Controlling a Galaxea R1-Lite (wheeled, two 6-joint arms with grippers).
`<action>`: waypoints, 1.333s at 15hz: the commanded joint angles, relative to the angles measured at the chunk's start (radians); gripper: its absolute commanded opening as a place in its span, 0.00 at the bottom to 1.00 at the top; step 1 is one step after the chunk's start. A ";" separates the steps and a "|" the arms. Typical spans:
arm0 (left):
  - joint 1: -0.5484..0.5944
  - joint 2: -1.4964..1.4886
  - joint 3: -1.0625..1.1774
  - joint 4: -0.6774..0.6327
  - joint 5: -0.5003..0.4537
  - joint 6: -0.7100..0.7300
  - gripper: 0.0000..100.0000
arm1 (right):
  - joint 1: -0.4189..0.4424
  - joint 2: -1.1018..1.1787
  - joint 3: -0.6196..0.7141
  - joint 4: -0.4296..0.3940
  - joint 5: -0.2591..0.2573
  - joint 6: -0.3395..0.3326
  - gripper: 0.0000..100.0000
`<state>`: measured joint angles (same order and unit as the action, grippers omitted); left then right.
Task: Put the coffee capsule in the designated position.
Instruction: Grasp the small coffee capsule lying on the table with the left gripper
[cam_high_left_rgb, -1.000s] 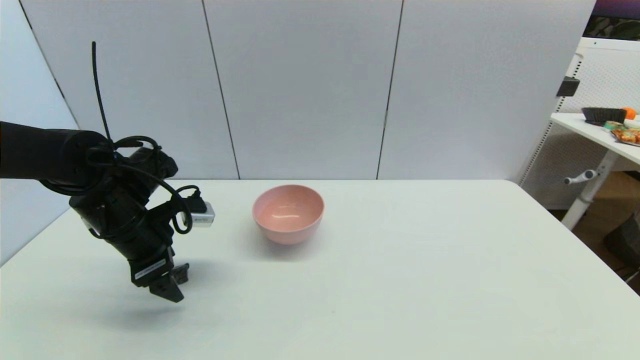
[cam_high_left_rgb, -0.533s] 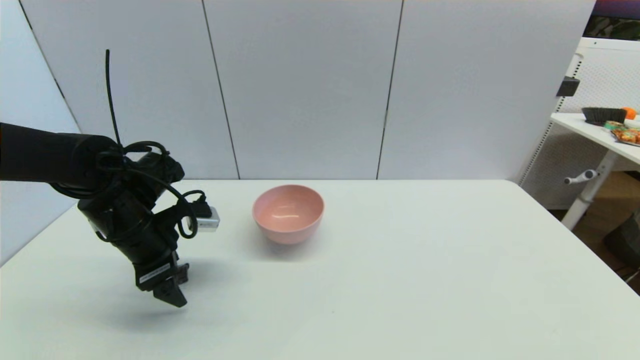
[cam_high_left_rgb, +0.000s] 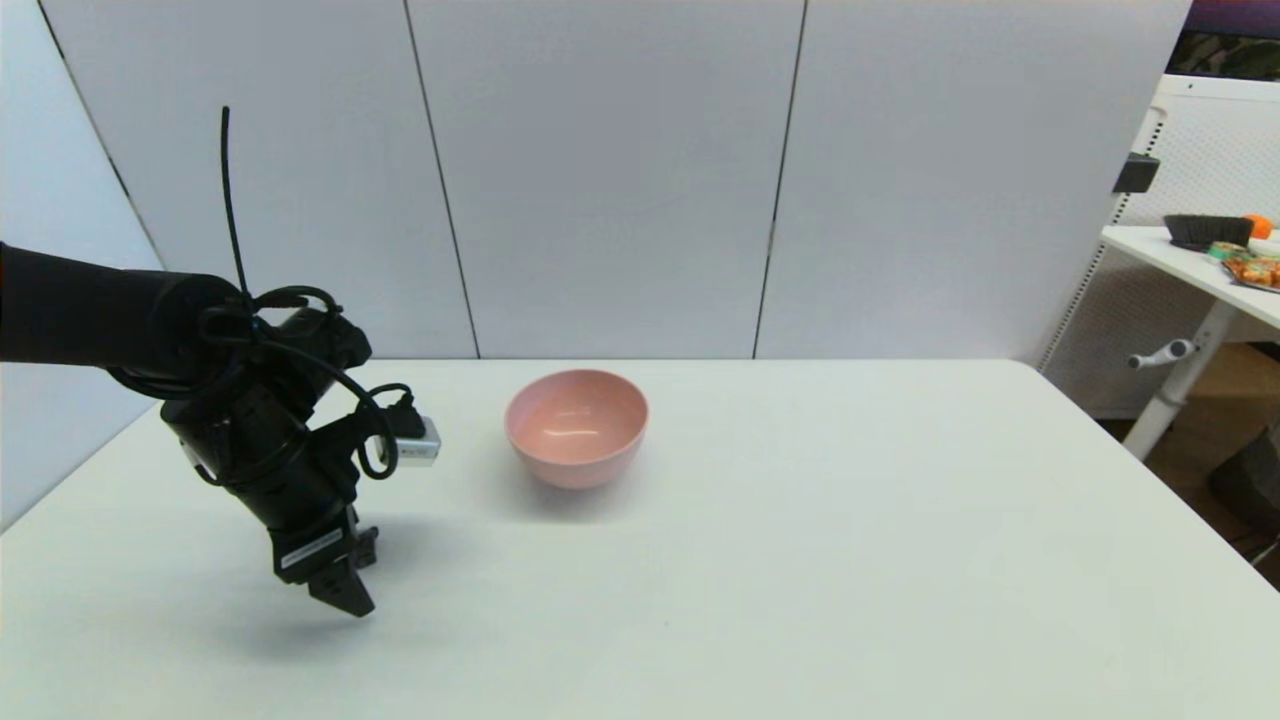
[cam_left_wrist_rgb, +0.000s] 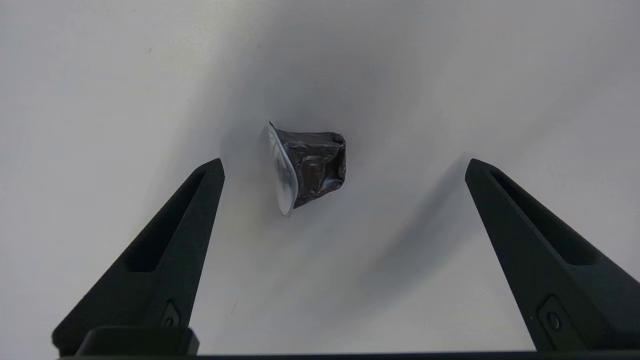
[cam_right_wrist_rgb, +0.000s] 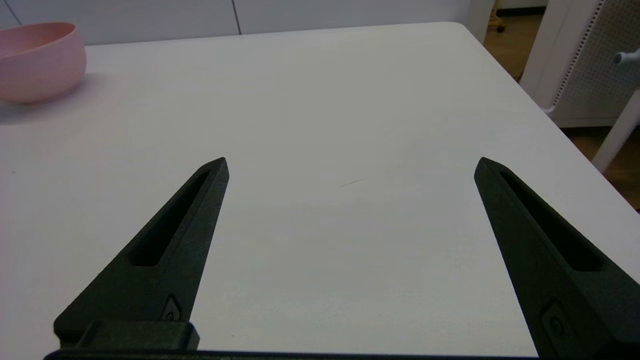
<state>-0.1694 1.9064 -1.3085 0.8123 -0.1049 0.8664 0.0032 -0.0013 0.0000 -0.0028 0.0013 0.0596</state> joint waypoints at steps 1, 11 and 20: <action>-0.001 0.005 0.000 0.005 -0.001 0.005 1.00 | 0.000 0.001 0.000 0.000 0.000 0.000 1.00; -0.018 0.017 -0.003 0.005 -0.001 0.005 1.00 | 0.000 0.001 0.000 0.000 0.000 0.000 1.00; -0.018 0.026 -0.006 0.002 0.017 -0.001 1.00 | 0.000 0.001 0.000 0.000 0.000 0.000 1.00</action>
<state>-0.1866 1.9306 -1.3132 0.8100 -0.0894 0.8606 0.0032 -0.0013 0.0000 -0.0028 0.0013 0.0591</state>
